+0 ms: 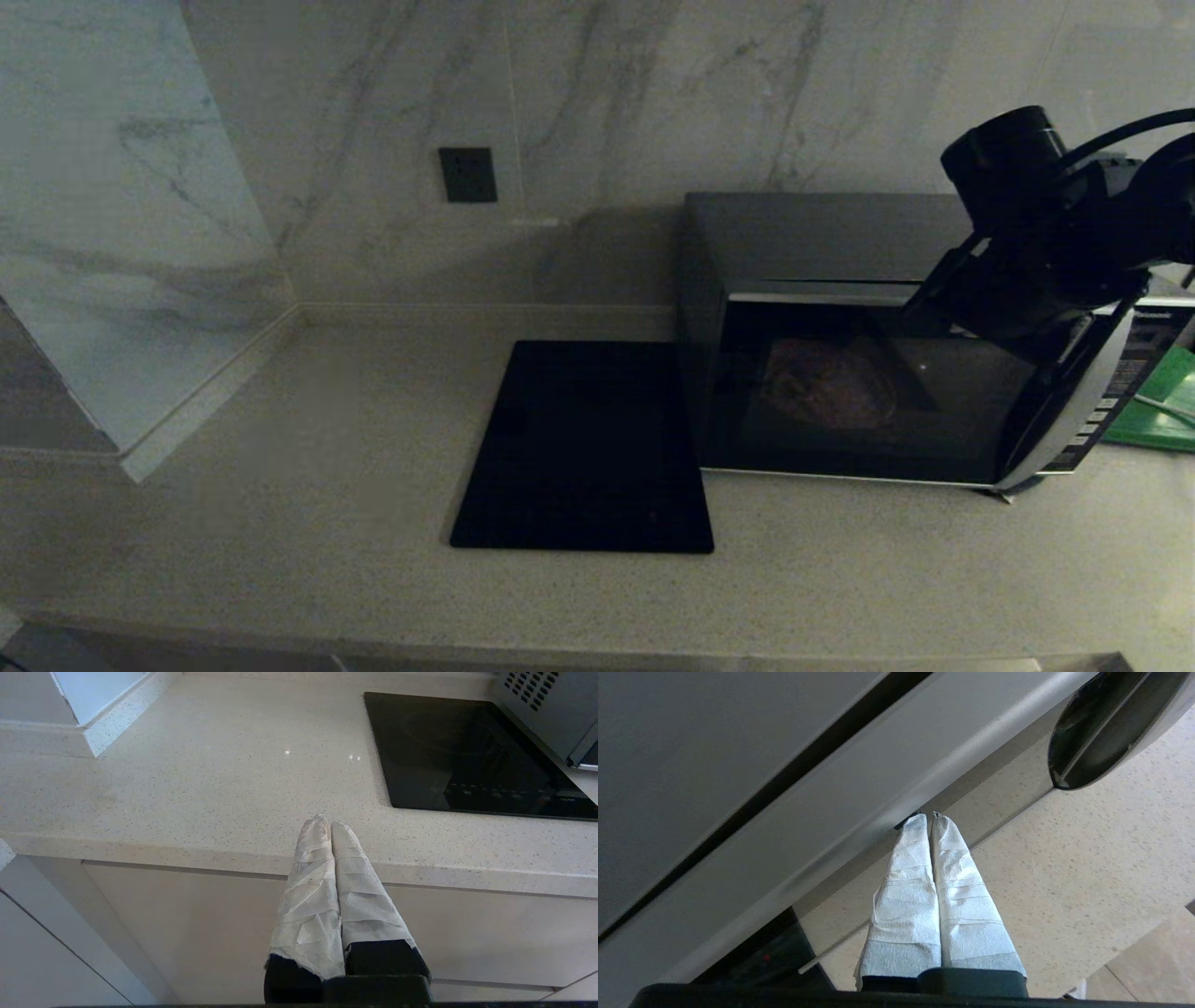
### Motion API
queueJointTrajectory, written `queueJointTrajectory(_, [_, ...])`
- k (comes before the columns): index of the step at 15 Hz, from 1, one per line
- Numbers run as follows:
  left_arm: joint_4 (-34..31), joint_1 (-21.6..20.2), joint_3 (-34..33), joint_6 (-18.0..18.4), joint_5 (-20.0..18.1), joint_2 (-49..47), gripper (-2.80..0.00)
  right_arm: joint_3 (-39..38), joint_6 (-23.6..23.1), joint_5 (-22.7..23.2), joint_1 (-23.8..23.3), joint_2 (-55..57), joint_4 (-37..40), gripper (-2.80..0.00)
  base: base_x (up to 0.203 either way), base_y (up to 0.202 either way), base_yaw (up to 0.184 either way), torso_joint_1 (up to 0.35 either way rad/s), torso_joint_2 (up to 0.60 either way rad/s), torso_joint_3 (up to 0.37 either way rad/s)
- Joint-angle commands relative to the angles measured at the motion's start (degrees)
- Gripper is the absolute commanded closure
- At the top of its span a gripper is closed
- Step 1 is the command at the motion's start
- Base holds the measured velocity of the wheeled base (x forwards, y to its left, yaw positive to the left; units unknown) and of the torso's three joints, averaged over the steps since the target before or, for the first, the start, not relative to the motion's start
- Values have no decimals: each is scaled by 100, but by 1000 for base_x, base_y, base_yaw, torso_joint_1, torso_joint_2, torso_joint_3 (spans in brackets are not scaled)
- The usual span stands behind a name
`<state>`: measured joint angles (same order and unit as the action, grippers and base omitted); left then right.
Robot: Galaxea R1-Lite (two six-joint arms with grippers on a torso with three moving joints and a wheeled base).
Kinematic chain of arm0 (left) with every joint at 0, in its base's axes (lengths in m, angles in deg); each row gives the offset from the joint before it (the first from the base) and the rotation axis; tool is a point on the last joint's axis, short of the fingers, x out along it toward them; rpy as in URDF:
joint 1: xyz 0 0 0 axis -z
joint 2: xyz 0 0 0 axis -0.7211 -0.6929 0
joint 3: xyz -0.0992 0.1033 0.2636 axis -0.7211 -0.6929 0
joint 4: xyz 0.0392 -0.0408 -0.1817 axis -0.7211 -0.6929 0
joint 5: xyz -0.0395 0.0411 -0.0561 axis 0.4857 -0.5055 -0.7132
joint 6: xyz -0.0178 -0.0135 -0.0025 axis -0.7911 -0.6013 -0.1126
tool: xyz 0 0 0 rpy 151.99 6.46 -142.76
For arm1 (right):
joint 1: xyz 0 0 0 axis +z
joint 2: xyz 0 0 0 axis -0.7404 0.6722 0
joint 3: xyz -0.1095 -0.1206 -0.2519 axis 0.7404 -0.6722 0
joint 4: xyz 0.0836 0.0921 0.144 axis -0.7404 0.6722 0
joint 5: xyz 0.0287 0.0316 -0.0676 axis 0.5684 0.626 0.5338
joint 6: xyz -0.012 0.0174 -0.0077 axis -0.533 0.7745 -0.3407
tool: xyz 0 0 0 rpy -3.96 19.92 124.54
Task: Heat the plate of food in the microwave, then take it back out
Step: Close the microwave oven
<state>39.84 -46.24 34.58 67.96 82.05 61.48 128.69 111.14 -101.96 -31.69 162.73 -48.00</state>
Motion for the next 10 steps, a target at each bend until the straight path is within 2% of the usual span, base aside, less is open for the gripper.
queueJointTrajectory(1, [2, 1, 0, -4, 3, -9, 0, 110, 26, -14, 2, 98, -39, 0, 0, 0, 0, 0, 0, 0])
queueJointTrajectory(10, [2, -6, 0, -4, 3, -5, 0, 209, -54, 99, -168, 151, -224, 0, 0, 0, 0, 0, 0, 0])
